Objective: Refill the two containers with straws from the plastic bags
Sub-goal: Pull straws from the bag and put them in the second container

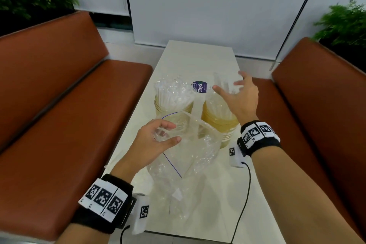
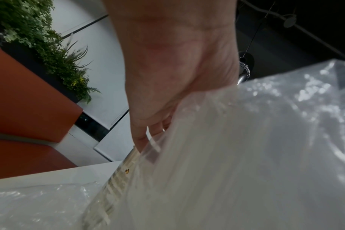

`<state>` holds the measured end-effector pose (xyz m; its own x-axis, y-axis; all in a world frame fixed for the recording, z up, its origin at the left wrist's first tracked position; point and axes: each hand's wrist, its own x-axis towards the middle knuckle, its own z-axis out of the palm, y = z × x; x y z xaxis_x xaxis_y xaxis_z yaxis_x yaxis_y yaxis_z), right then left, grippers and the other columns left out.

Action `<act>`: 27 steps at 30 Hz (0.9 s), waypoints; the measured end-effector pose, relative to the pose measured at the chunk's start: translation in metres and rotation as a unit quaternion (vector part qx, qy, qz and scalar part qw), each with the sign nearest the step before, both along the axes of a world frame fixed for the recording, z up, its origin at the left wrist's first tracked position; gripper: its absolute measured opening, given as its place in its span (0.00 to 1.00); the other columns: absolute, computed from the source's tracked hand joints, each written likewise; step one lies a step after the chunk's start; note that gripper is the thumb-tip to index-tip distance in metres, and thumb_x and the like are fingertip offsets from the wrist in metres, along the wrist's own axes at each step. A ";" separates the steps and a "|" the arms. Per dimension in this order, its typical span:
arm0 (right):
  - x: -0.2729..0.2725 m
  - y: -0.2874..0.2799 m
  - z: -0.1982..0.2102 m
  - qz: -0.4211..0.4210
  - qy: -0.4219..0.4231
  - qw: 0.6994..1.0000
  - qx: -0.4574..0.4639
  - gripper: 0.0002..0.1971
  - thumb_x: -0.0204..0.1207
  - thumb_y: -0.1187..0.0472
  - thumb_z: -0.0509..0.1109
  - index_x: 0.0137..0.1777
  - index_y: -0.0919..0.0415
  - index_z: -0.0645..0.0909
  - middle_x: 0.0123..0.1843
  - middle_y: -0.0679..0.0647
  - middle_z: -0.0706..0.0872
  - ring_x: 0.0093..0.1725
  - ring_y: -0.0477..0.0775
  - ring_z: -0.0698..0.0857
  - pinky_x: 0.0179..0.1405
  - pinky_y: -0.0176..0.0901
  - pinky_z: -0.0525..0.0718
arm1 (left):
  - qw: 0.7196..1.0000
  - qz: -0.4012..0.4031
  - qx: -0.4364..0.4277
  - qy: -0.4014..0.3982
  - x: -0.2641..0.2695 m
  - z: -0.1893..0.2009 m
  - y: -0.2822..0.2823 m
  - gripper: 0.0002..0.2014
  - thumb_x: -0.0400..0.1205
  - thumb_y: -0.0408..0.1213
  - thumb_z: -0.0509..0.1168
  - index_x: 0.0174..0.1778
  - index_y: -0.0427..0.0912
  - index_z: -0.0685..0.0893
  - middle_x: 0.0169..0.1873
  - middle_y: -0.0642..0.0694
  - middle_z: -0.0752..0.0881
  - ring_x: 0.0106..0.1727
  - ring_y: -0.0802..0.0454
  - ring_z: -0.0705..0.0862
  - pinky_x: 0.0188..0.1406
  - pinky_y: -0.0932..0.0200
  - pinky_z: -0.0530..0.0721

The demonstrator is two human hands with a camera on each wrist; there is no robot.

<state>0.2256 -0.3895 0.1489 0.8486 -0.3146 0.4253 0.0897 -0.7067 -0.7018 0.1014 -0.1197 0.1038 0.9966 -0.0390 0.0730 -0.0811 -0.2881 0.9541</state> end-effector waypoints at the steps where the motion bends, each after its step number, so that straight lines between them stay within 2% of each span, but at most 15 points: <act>1: 0.000 0.000 0.003 0.021 -0.045 0.999 0.003 0.46 0.63 0.31 0.80 0.78 0.46 0.69 0.62 0.46 0.83 0.66 0.50 0.78 0.56 0.42 0.76 | 1.000 -0.001 0.001 0.001 0.000 0.001 -0.001 0.16 0.70 0.48 0.83 0.52 0.56 0.89 0.56 0.59 0.89 0.56 0.54 0.87 0.58 0.60 0.85; 4: 0.004 0.003 0.010 0.086 -0.121 0.982 -0.120 0.35 0.78 0.43 0.74 0.83 0.44 0.66 0.75 0.47 0.77 0.75 0.49 0.73 0.68 0.40 0.73 | 1.000 -0.003 0.005 0.007 0.000 0.003 -0.004 0.15 0.71 0.48 0.82 0.52 0.56 0.89 0.56 0.60 0.89 0.56 0.57 0.86 0.54 0.66 0.80; 7: 0.012 0.002 0.002 0.115 -0.010 0.965 -0.236 0.20 0.88 0.54 0.62 0.78 0.54 0.77 0.76 0.55 0.80 0.78 0.56 0.74 0.73 0.54 0.78 | 1.000 -0.003 0.002 0.011 0.000 0.006 -0.007 0.14 0.73 0.47 0.81 0.53 0.56 0.89 0.56 0.60 0.89 0.56 0.58 0.85 0.52 0.69 0.78; 9: 0.012 0.001 -0.009 0.127 0.075 0.946 -0.290 0.19 0.90 0.56 0.57 0.73 0.61 0.80 0.67 0.64 0.85 0.70 0.65 0.81 0.67 0.58 0.81 | 1.000 -0.004 -0.002 0.010 -0.001 0.006 -0.008 0.13 0.74 0.47 0.81 0.53 0.55 0.89 0.55 0.59 0.89 0.55 0.59 0.85 0.53 0.68 0.79; 10: 0.010 0.000 -0.014 0.127 0.081 0.939 -0.310 0.19 0.89 0.56 0.57 0.72 0.62 0.81 0.64 0.65 0.86 0.67 0.67 0.82 0.66 0.57 0.80 | 1.000 -0.005 -0.005 0.010 -0.002 0.007 -0.009 0.12 0.75 0.47 0.80 0.53 0.55 0.89 0.55 0.59 0.89 0.54 0.61 0.85 0.53 0.68 0.79; 12: 0.003 0.001 -0.015 0.110 0.049 0.945 -0.306 0.19 0.88 0.55 0.61 0.73 0.62 0.81 0.68 0.63 0.85 0.70 0.66 0.80 0.72 0.57 0.76 | 1.000 -0.006 -0.018 0.012 -0.004 0.009 -0.011 0.10 0.78 0.47 0.77 0.54 0.54 0.89 0.55 0.58 0.89 0.50 0.66 0.84 0.51 0.72 0.78; 14: -0.007 0.005 -0.004 0.076 -0.007 0.958 -0.275 0.19 0.85 0.52 0.65 0.72 0.57 0.83 0.71 0.58 0.83 0.71 0.63 0.77 0.72 0.57 0.75 | 0.999 -0.010 -0.028 0.016 -0.007 0.010 -0.013 0.07 0.83 0.47 0.72 0.56 0.55 0.89 0.53 0.59 0.89 0.49 0.64 0.83 0.51 0.71 0.76; 16: -0.023 0.015 0.016 0.073 -0.058 0.962 -0.256 0.13 0.84 0.52 0.67 0.61 0.54 0.88 0.59 0.53 0.86 0.60 0.57 0.82 0.57 0.53 0.82 | 0.999 -0.012 -0.042 0.018 -0.008 0.010 -0.016 0.08 0.86 0.46 0.67 0.58 0.55 0.89 0.55 0.59 0.90 0.55 0.56 0.86 0.58 0.66 0.77; 18: -0.047 0.034 0.037 0.122 -0.088 0.965 -0.217 0.10 0.83 0.51 0.68 0.46 0.54 0.88 0.39 0.47 0.87 0.40 0.51 0.83 0.40 0.46 0.82 | 0.997 -0.011 -0.070 0.023 -0.008 0.010 -0.018 0.10 0.89 0.42 0.63 0.60 0.53 0.89 0.58 0.57 0.90 0.57 0.52 0.87 0.62 0.60 0.78; 20: -0.075 0.056 0.054 0.194 -0.079 0.959 -0.192 0.14 0.82 0.50 0.69 0.35 0.51 0.81 0.26 0.45 0.81 0.27 0.50 0.79 0.33 0.42 0.77 | 0.996 -0.007 -0.088 0.021 -0.009 0.011 -0.020 0.14 0.90 0.35 0.58 0.62 0.51 0.88 0.59 0.53 0.90 0.55 0.52 0.86 0.60 0.60 0.76; 21: -0.088 0.067 0.058 0.236 -0.045 0.949 -0.205 0.15 0.81 0.48 0.70 0.33 0.49 0.80 0.24 0.45 0.81 0.26 0.49 0.79 0.34 0.42 0.79 | 0.996 -0.005 -0.089 0.018 -0.009 0.012 -0.020 0.17 0.89 0.31 0.56 0.63 0.50 0.88 0.60 0.52 0.90 0.54 0.52 0.86 0.59 0.62 0.75; 22: -0.099 0.075 0.058 0.273 0.017 0.931 -0.244 0.14 0.80 0.45 0.70 0.35 0.49 0.83 0.27 0.45 0.83 0.29 0.48 0.82 0.37 0.43 0.83 | 0.996 -0.002 -0.089 0.017 -0.010 0.013 -0.021 0.19 0.89 0.29 0.54 0.63 0.49 0.87 0.60 0.52 0.89 0.54 0.55 0.86 0.59 0.65 0.75; 24: -0.116 0.085 0.053 0.314 0.159 0.866 -0.356 0.20 0.77 0.33 0.67 0.51 0.48 0.88 0.43 0.44 0.87 0.44 0.48 0.86 0.49 0.46 0.85 | 0.996 0.001 -0.091 0.022 -0.010 0.015 -0.021 0.20 0.90 0.30 0.51 0.67 0.48 0.86 0.61 0.53 0.89 0.56 0.60 0.86 0.57 0.69 0.77; 25: -0.121 0.088 0.049 0.324 0.203 0.834 -0.397 0.26 0.77 0.29 0.65 0.61 0.47 0.87 0.51 0.44 0.88 0.51 0.48 0.86 0.54 0.47 0.84 | 0.995 0.004 -0.094 0.029 -0.010 0.015 -0.021 0.20 0.91 0.33 0.50 0.69 0.49 0.85 0.61 0.54 0.88 0.59 0.60 0.85 0.57 0.66 0.78; 27: -0.130 0.096 0.041 0.348 0.225 0.809 -0.418 0.29 0.79 0.30 0.62 0.72 0.46 0.80 0.60 0.46 0.87 0.56 0.48 0.84 0.58 0.50 0.83 | 0.993 0.006 -0.104 0.049 -0.011 0.015 -0.021 0.20 0.92 0.39 0.50 0.71 0.52 0.84 0.62 0.58 0.87 0.65 0.57 0.83 0.59 0.58 0.79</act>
<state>0.0957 -0.2937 0.1901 0.8245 0.5433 -0.1580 0.5381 -0.8393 -0.0777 0.0904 -0.1404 0.1187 0.9996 -0.0211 -0.0193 0.0175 -0.0853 0.9962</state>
